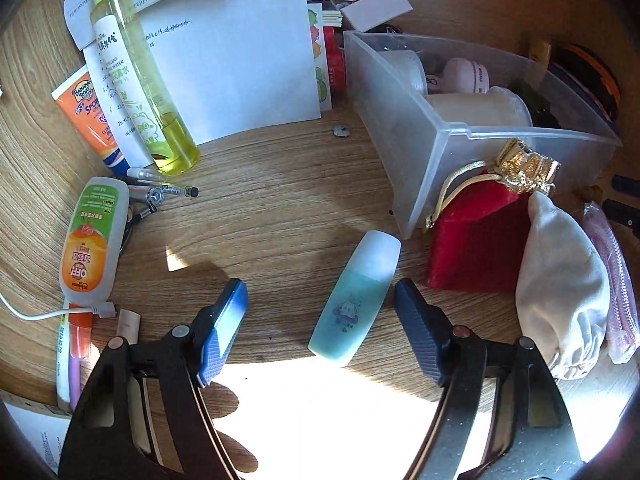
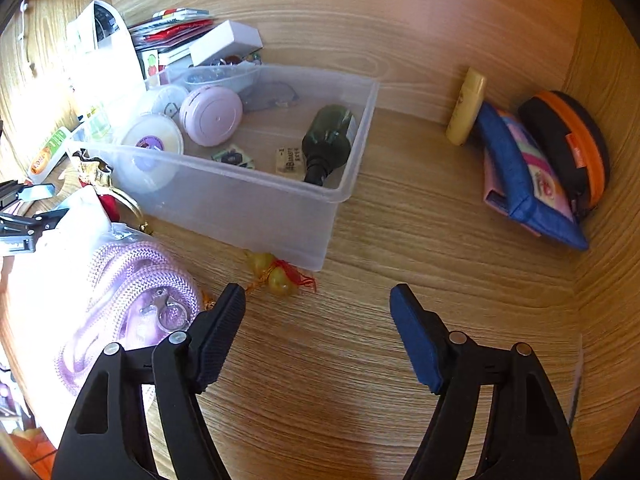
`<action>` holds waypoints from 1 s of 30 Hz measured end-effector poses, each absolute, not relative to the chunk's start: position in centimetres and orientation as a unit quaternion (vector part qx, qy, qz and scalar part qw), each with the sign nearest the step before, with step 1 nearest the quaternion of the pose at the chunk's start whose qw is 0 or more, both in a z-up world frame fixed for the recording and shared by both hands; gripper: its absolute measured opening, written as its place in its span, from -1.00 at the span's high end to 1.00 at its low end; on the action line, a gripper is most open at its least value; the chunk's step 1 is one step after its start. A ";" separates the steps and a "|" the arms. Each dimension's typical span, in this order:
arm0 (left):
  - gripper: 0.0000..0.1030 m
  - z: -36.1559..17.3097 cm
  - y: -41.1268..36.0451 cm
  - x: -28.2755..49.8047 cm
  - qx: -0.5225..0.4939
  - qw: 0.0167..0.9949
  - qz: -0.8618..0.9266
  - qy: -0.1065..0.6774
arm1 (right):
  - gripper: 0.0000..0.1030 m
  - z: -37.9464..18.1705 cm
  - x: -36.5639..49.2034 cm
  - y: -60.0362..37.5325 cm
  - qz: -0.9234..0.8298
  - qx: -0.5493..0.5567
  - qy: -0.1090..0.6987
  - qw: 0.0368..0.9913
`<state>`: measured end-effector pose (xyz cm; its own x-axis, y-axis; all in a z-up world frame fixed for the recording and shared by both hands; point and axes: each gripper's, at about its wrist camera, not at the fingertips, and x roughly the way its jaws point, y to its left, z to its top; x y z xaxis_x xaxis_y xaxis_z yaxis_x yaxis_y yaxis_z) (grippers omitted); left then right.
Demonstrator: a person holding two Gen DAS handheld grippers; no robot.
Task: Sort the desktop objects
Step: 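Grasp the light blue tube with the left tool while the right tool grasps the yellow-red figurine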
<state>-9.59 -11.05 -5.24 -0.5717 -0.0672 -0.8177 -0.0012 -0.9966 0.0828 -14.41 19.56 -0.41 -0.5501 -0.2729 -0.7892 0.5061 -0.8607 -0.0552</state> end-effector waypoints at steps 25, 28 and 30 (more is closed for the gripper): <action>0.52 -4.7 -12.0 -8.1 0.437 0.004 -0.899 -0.002 | 0.66 -1.4 -13.5 17.1 -0.848 0.434 0.148 0.267; 0.52 -4.2 -12.1 -7.4 0.431 0.004 -0.902 0.005 | 0.66 -1.0 -13.2 17.5 -0.852 0.429 0.149 0.260; 0.52 -3.8 -12.2 -7.0 0.428 0.003 -0.904 0.009 | 0.66 -0.7 -13.2 17.7 -0.855 0.425 0.146 0.258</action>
<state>-6.99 -12.16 -3.77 -0.6342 0.0024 -0.7732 0.0129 -0.9998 -0.0137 -13.16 17.74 -0.66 -0.5055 -0.3175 -0.8023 0.5660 -0.8238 -0.0306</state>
